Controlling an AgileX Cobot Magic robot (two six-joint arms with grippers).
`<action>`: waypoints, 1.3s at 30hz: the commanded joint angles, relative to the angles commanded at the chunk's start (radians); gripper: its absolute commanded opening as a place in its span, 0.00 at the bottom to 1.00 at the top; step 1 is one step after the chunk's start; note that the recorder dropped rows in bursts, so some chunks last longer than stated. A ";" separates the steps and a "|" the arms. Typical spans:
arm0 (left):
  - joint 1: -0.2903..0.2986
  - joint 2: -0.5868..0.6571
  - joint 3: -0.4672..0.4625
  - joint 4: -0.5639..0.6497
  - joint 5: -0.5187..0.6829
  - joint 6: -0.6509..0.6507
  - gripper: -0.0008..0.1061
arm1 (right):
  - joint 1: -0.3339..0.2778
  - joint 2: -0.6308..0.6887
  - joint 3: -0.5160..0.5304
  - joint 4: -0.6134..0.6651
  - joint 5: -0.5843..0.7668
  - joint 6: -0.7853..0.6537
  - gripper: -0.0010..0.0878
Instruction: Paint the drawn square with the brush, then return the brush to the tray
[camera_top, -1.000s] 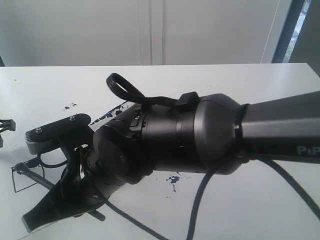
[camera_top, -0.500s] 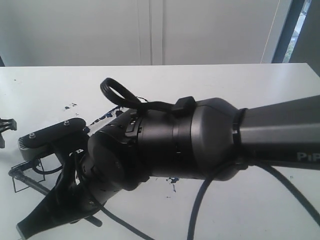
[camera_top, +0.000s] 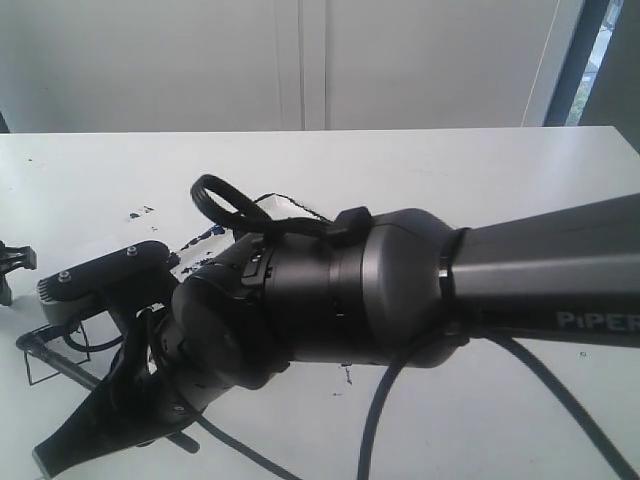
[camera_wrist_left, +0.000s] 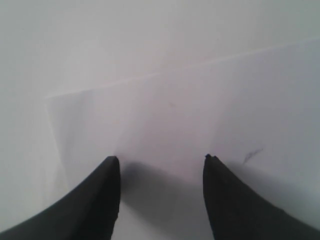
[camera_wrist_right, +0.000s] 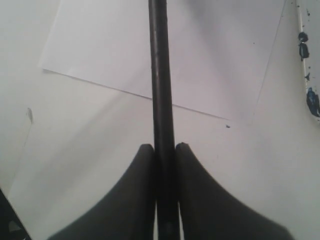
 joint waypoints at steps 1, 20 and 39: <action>0.000 0.000 0.000 0.000 0.000 0.000 0.52 | 0.000 0.000 0.000 0.000 -0.002 0.000 0.01; 0.000 0.000 0.000 0.000 0.000 0.007 0.52 | -0.002 0.033 0.000 -0.027 0.012 0.028 0.01; 0.000 0.000 0.000 0.000 -0.002 0.009 0.52 | -0.002 0.033 0.000 -0.282 0.068 0.332 0.01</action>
